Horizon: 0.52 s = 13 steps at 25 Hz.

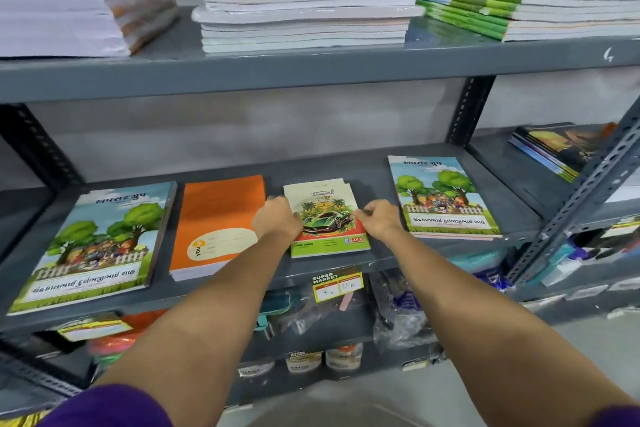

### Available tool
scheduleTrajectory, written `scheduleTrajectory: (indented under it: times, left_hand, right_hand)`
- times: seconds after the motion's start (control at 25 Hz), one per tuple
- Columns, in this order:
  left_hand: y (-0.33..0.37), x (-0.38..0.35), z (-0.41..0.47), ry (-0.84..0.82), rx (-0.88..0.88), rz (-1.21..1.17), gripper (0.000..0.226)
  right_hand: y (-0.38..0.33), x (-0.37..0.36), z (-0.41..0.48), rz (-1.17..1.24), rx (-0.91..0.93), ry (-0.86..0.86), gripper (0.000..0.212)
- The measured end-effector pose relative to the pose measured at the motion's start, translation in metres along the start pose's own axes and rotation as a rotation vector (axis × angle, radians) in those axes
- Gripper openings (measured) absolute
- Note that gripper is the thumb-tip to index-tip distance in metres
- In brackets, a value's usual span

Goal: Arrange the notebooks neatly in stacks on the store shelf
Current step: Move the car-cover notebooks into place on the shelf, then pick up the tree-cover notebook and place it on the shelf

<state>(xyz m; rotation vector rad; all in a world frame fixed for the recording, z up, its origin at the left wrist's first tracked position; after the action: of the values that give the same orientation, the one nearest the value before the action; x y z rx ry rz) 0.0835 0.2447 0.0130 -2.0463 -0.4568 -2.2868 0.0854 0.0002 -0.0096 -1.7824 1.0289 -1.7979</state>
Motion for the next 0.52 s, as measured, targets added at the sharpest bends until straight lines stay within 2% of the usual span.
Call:
scheduleTrajectory:
  times: [0.2,0.4,0.52]
  left_hand:
    - [0.058,-0.004,0.003,0.026,-0.108,0.011,0.023]
    - [0.156,-0.026,-0.002,-0.046,-0.225,-0.029,0.026]
    - [0.207,-0.046,-0.011,-0.119,-0.304,-0.042,0.028]
  right_hand:
    - [0.042,0.058,0.017,-0.001,-0.065,0.116,0.028]
    - [0.101,0.128,0.029,-0.153,-0.186,0.215,0.021]
    - [0.144,0.159,0.032,-0.194,-0.340,0.249,0.024]
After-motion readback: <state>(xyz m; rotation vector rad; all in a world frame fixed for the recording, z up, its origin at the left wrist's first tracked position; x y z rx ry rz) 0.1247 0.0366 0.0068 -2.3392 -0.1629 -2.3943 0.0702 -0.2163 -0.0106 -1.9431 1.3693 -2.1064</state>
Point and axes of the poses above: each hand's wrist, its own z-axis towards the middle knuckle, its own x-axis out of the back of the hand, y = z × x, the point moved 9 cm from there along z, towards the middle knuckle, and after that the axes turned 7 degrees about z, right-handed, at the moved point
